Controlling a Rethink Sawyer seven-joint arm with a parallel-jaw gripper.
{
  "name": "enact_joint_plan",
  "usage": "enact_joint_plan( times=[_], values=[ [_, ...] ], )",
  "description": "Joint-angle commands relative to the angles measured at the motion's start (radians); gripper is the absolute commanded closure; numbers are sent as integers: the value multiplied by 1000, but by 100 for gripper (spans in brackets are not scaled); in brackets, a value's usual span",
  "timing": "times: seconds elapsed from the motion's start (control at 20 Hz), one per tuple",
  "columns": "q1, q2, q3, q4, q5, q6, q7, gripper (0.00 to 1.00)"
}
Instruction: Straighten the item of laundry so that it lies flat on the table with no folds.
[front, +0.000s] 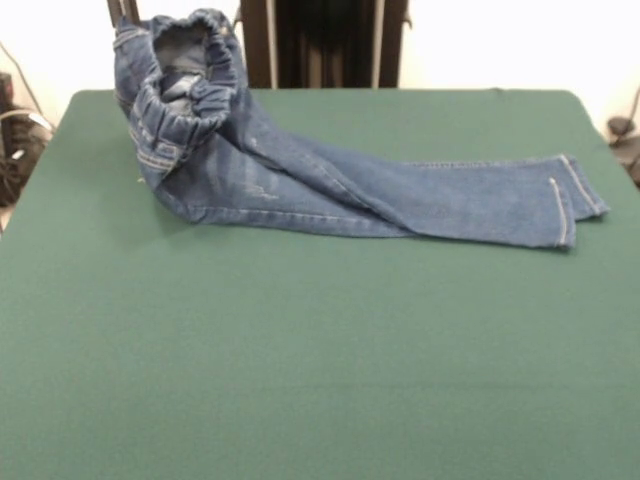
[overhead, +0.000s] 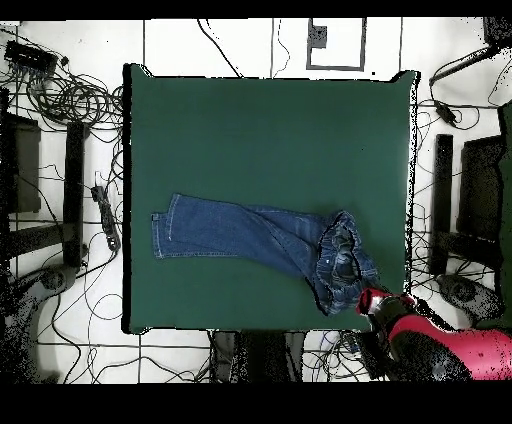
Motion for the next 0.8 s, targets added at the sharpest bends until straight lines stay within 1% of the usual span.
enact_joint_plan(
  times=[0.05,0.35,0.4,0.6,0.8],
  values=[
    [57,50,-1,-25,-74,83,-290,100],
    [55,20,24,-1,-64,54,-251,100],
    [48,22,35,-2,-49,56,-261,100],
    [42,36,43,-13,-42,65,-286,100],
    [53,5,36,-10,-53,59,-262,100]
  ],
)
